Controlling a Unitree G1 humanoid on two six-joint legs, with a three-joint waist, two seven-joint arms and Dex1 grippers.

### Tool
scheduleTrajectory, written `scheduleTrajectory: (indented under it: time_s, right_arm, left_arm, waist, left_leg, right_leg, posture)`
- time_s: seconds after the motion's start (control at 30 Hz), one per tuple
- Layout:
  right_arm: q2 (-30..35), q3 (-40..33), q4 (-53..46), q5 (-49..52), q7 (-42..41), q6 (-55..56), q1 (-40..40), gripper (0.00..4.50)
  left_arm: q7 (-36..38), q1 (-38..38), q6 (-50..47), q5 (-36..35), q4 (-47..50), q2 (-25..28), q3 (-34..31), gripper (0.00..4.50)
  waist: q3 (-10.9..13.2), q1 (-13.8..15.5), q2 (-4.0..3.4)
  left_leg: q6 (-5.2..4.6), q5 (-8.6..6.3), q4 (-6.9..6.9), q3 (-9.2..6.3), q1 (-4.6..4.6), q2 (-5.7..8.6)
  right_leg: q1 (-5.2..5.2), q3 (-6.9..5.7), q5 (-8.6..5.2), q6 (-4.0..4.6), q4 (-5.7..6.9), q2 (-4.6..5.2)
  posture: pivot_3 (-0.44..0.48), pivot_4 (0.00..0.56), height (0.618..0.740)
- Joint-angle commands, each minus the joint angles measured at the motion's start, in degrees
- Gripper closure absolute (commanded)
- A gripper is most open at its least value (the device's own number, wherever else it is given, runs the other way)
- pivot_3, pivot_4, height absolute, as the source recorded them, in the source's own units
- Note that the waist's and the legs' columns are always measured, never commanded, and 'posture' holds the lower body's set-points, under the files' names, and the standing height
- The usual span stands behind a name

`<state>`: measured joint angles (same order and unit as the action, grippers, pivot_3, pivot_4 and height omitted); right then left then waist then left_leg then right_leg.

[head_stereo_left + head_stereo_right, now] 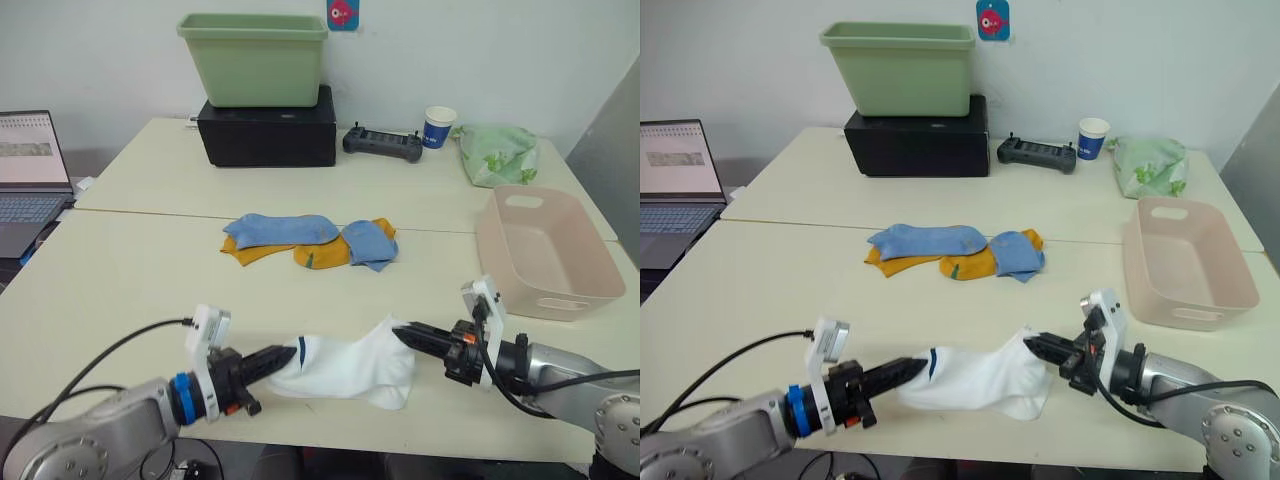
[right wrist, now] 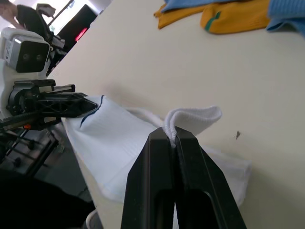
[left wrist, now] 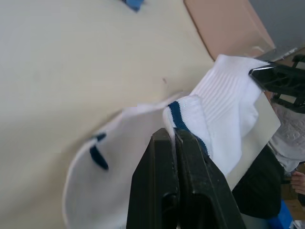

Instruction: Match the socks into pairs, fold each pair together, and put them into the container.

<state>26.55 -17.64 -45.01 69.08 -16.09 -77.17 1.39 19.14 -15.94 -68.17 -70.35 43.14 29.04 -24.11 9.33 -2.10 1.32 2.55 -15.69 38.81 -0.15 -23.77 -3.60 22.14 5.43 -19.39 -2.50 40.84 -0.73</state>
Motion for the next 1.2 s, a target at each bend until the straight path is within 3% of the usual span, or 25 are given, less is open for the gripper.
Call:
scheduleTrajectory:
  time_s: [0.03, 0.23, 0.47, 0.83, 1.2]
  right_arm:
    - [2.1, 2.0, -1.8, 0.2, 0.8, 3.3, -1.3, 4.50]
    - [7.0, 8.7, -1.5, -8.6, -2.4, 9.8, -4.6, 4.50]
    - [10.2, 15.3, -0.2, -19.1, -5.6, 18.1, -7.8, 4.50]
    - [10.1, 12.1, -3.3, -18.3, -7.4, 23.0, -9.6, 4.50]
    - [11.7, 19.6, -2.4, -29.9, -8.0, 28.6, -11.5, 4.50]
  left_arm:
    - [0.2, -1.7, 5.7, 5.0, 1.1, 0.1, 3.0, 4.47]
    - [3.5, -3.2, 14.4, 16.5, -3.1, 1.7, 8.7, 4.47]
    - [7.1, -5.4, 20.7, 23.6, -7.0, 2.3, 12.7, 4.47]
    - [10.1, -9.9, 25.3, 21.0, -2.7, 2.4, 7.9, 4.47]
    - [7.3, -7.4, 28.3, 26.8, -3.9, 0.3, 11.8, 4.47]
  waist:
    - [0.0, 0.1, 0.00]
    - [0.0, 0.3, 0.01]
    - [0.0, 0.2, 0.02]
    - [0.0, 0.3, 0.05]
    - [0.0, 0.3, 0.08]
  left_leg:
    - [0.00, 0.00, 0.00, 0.07, -0.01, 0.01]
    - [-0.01, -0.01, -0.01, 0.17, -0.05, 0.00]
    - [-0.02, -0.01, -0.02, 0.19, -0.05, -0.01]
    - [-0.02, -0.02, -0.02, 0.20, -0.06, -0.04]
    - [-0.02, -0.02, -0.02, 0.18, -0.06, -0.02]
  right_leg:
    - [0.02, -0.02, 0.00, 0.00, -0.01, -0.01]
    - [0.07, -0.01, -0.01, 0.04, -0.12, -0.06]
    - [0.09, 0.00, -0.03, 0.06, -0.13, -0.07]
    - [0.08, 0.00, -0.03, 0.06, -0.12, -0.06]
    - [0.07, -0.02, -0.03, 0.06, -0.12, -0.06]
  posture:
    - [0.000, 0.150, 0.696]
    - [0.000, 0.150, 0.696]
    - [0.000, 0.150, 0.696]
    - [0.000, 0.150, 0.696]
    - [0.000, 0.150, 0.696]
